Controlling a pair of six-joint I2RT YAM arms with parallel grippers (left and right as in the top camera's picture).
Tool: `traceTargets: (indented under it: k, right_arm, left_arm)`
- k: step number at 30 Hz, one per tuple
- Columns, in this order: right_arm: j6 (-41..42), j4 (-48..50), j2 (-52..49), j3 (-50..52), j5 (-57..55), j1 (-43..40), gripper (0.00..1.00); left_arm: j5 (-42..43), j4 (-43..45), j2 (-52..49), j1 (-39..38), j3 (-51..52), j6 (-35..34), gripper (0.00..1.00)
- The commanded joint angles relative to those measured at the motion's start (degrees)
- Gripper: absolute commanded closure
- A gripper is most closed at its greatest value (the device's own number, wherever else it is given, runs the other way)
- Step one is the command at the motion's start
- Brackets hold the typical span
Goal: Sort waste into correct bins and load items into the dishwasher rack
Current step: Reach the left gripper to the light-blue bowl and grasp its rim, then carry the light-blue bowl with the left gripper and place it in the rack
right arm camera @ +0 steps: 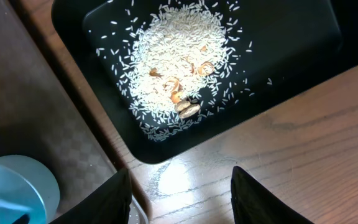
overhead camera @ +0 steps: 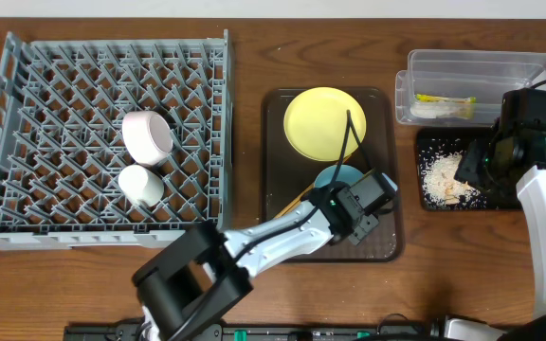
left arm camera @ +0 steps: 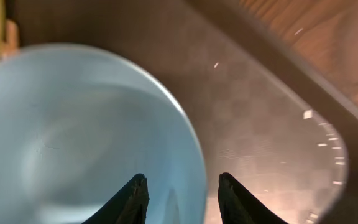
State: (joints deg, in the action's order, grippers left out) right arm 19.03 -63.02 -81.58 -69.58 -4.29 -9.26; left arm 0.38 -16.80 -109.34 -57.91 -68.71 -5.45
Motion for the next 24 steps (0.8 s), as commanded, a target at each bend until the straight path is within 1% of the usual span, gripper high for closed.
traceTargets:
  k: [1,2,4,5,8,9,11,17,24]
  right_arm:
    - [-0.4,0.0,1.1,-0.2,0.3,-0.7,0.50]
    - [-0.4,-0.1,1.1,-0.2,0.3,-0.7,0.46]
    - [-0.4,-0.1,1.1,-0.2,0.3,-0.7,0.45]
    - [-0.4,-0.1,1.1,-0.2,0.3,-0.7,0.45]
    - [-0.4,-0.2,1.1,-0.2,0.2,-0.7,0.43]
    - [-0.4,-0.2,1.1,-0.2,0.2,-0.7,0.42]
    - [-0.4,-0.2,1.1,-0.2,0.2,-0.7,0.42]
    - [-0.4,-0.2,1.1,-0.2,0.2,-0.7,0.41]
    - [-0.5,-0.2,1.1,-0.2,0.2,-0.7,0.41]
  left_arm:
    - [-2.2,0.0,-2.1,0.0,-0.4,1.0,0.60]
    - [-2.7,-0.1,-2.7,0.0,-0.4,1.0,0.60]
    - [-3.1,-0.2,-3.0,0.0,-0.4,1.0,0.62]
    - [-3.1,-0.2,-3.0,0.0,-0.4,1.0,0.64]
    - [-4.2,-0.2,-2.4,0.3,-0.5,1.0,0.79]
    - [-5.0,-0.2,-2.2,0.3,-0.5,1.0,0.87]
    - [-6.2,-0.2,-1.4,0.3,-0.5,1.0,0.94]
    - [-6.2,-0.2,2.7,0.3,-0.5,1.0,0.94]
    - [-4.5,-1.0,11.0,1.2,-0.5,0.9,0.94]
